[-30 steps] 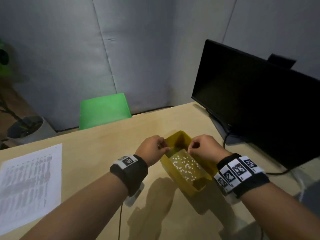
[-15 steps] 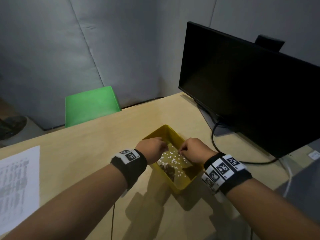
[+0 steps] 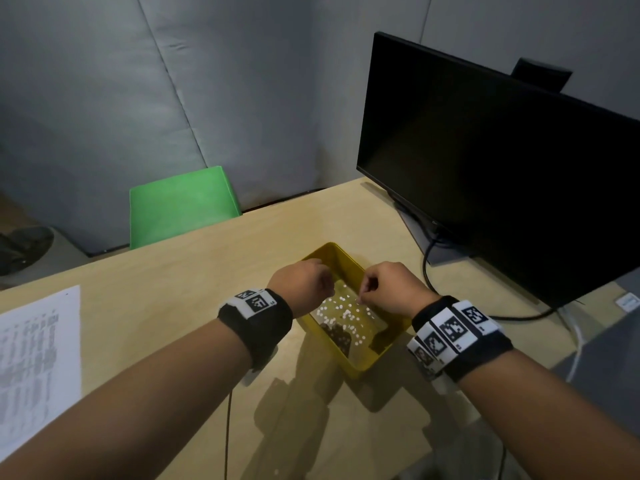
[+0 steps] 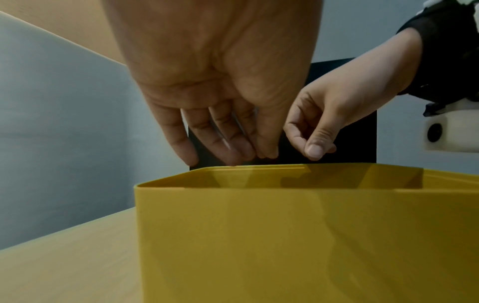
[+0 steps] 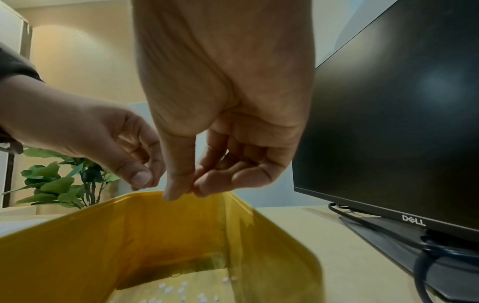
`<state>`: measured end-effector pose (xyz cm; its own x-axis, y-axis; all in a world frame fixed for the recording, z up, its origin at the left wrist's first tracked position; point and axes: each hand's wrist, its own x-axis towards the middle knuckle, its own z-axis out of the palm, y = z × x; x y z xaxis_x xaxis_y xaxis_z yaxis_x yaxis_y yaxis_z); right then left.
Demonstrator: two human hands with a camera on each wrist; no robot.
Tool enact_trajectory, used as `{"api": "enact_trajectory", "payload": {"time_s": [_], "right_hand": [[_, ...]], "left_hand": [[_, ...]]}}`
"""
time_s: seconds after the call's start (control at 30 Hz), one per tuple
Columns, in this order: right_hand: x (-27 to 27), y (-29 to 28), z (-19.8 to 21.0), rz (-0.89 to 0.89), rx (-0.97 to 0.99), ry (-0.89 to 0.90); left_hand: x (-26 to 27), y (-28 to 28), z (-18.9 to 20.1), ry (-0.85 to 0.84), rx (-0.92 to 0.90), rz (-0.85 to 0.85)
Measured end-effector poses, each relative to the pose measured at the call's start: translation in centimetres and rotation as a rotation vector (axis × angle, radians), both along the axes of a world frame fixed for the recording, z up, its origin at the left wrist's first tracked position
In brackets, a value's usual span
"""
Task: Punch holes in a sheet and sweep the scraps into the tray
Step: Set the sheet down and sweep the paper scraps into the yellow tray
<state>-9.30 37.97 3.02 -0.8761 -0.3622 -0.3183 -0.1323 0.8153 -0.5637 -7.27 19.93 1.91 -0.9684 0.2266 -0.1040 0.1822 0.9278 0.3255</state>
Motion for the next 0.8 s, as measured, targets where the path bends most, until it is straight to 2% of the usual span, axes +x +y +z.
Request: {"api": "enact_trajectory", "payload": {"time_s": [0.63,0.73,0.8], "right_hand": [[2.2,-2.2,1.7,0.045,0.050,0.035],[3.9,-3.5,2.5,0.098,0.038,0.058],[6.1,-4.7,2.8,0.201,0.020,0.055]], "left_hand": [[4.3,-1.9,2.1,0.009,0.021,0.021],[5.9,-3.0,2.5,0.011,0.060,0.035],[7.4,-4.1,2.4,-0.010,0.076,0.034]]}}
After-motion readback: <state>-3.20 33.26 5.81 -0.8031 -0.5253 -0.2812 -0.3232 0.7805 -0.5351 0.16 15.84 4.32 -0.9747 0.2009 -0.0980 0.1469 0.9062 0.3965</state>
